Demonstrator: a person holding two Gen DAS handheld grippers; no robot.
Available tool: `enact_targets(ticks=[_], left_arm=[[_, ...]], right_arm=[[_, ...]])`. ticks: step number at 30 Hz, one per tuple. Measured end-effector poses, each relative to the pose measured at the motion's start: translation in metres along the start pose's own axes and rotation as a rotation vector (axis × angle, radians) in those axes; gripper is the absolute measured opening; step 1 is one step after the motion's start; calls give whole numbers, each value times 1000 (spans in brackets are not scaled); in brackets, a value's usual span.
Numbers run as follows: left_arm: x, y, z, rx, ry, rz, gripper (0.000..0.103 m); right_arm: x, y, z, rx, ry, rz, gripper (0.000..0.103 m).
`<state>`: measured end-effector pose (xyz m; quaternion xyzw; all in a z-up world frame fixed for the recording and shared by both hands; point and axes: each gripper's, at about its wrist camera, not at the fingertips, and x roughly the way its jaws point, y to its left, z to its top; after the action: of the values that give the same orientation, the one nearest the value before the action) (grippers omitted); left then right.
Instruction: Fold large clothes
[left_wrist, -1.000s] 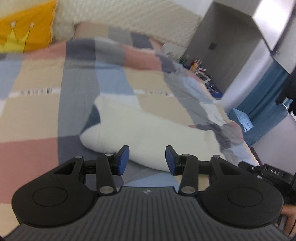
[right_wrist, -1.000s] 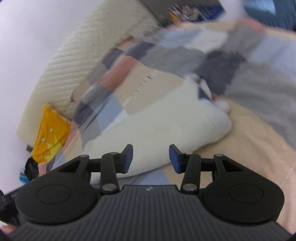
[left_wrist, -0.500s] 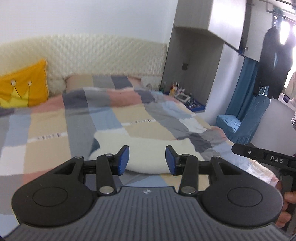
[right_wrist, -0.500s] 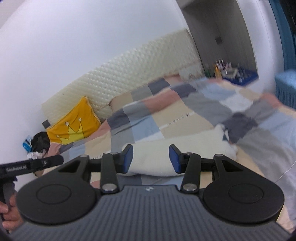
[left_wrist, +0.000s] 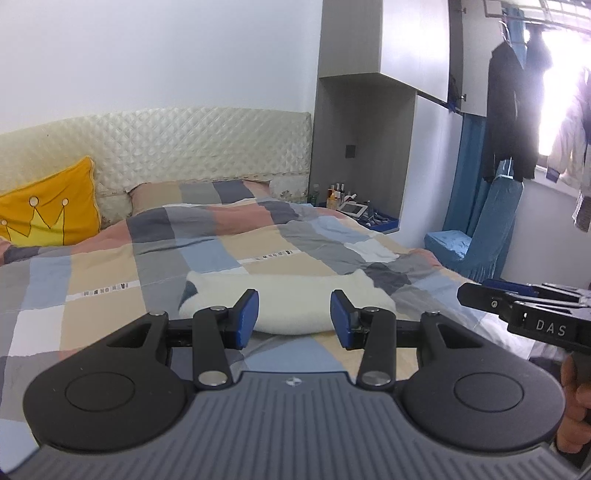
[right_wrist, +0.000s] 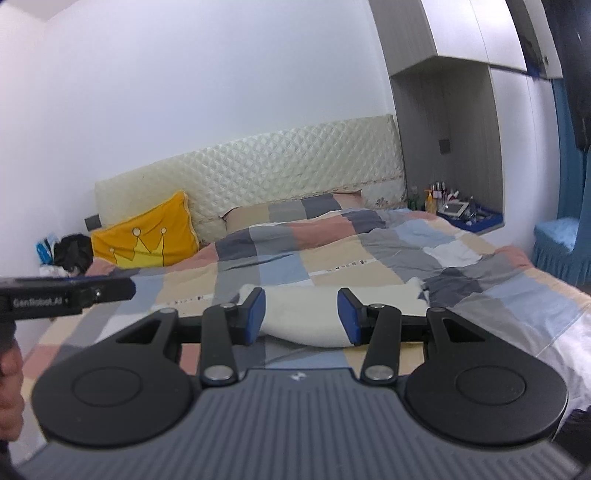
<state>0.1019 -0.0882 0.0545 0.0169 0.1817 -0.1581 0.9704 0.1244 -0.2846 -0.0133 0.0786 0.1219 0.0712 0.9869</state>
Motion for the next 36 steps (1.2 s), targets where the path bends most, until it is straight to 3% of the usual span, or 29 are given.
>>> enact_targets(ticks=[11,20,36], left_arm=[[-9,-4,-37,-31,-10,2,49],[1,-4,-61,-45,29,-18,49],[13,8,-70,-81,41,-10,49]], right_arm=[[-15,15,-39,-30,19,-6,47],[-4,22,-67,-27,49,-48,47],[0,18,-74,-18,76,-61,47]])
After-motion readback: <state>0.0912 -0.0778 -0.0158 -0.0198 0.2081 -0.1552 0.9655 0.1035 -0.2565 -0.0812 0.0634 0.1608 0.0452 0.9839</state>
